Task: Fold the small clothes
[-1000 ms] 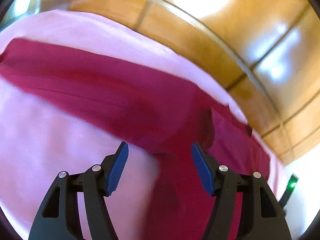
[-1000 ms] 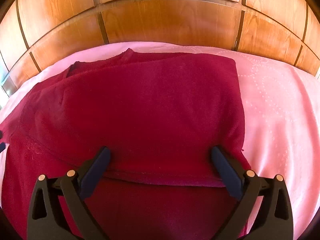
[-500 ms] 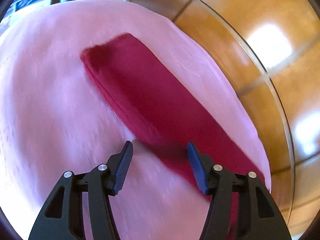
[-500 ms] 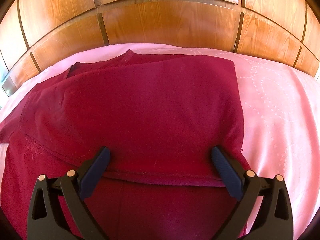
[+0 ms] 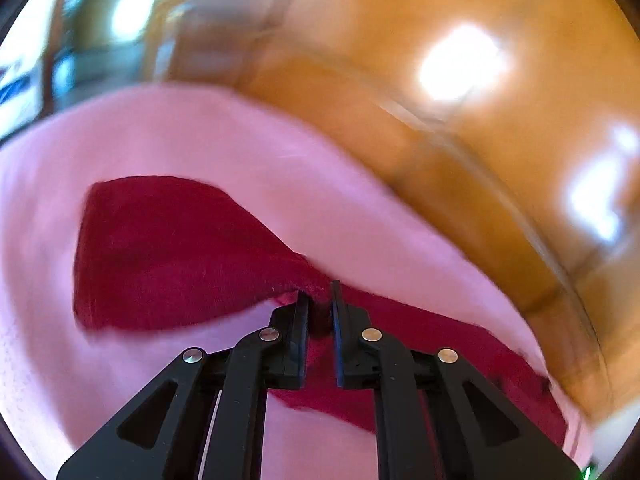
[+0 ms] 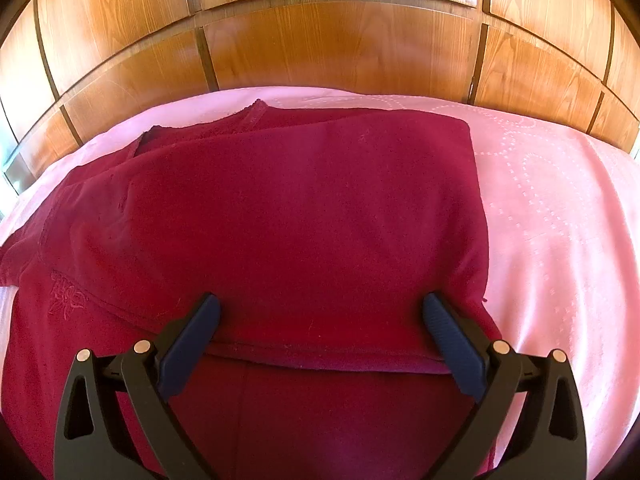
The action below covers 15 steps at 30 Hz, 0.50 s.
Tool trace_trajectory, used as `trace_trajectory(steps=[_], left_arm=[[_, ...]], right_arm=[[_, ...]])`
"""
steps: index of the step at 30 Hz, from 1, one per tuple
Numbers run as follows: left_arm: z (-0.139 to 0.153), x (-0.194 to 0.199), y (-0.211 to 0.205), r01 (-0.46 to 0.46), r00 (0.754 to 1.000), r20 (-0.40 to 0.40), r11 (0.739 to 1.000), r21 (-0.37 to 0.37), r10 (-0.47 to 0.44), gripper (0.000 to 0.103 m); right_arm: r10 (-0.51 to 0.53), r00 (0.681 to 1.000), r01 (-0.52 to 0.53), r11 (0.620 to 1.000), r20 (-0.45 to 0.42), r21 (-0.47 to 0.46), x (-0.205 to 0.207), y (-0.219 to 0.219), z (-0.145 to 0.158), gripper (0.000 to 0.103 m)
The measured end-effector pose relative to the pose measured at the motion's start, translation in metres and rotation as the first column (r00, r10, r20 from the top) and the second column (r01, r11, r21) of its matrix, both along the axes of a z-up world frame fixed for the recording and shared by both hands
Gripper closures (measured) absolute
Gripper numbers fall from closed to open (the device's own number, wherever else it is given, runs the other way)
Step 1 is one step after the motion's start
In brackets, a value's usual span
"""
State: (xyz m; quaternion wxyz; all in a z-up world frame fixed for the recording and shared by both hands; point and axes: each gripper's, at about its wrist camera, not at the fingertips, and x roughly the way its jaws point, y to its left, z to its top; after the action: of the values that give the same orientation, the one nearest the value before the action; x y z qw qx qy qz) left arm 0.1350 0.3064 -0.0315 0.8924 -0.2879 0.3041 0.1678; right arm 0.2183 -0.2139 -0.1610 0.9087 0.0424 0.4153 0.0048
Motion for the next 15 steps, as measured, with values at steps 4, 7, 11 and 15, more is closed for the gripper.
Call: trace_trajectory(steps=[4, 7, 11, 15], left_arm=[[0.025, 0.013, -0.094, 0.24, 0.967, 0.059, 0.966, 0.094, -0.246, 0.094], [0.022, 0.018, -0.17, 0.413, 0.906, 0.031, 0.898, 0.154, -0.422, 0.094], [-0.003, 0.02, -0.237, 0.541, 0.84, -0.041, 0.828, 0.149, -0.541, 0.079], [-0.019, -0.012, -0.268, 0.596, 0.802, -0.05, 0.791, 0.138, -0.595, 0.038]], right_arm=[[0.0, 1.0, 0.0, 1.0, 0.001, 0.002, 0.0, 0.0, 0.0, 0.002], [0.001, 1.0, -0.001, 1.0, 0.002, 0.007, 0.0, -0.002, 0.0, 0.002], [0.001, 1.0, -0.001, 1.0, 0.004, 0.01, 0.0, -0.002, 0.001, 0.002], [0.002, 1.0, -0.002, 1.0, 0.006, 0.016, -0.001, -0.003, 0.001, 0.002]])
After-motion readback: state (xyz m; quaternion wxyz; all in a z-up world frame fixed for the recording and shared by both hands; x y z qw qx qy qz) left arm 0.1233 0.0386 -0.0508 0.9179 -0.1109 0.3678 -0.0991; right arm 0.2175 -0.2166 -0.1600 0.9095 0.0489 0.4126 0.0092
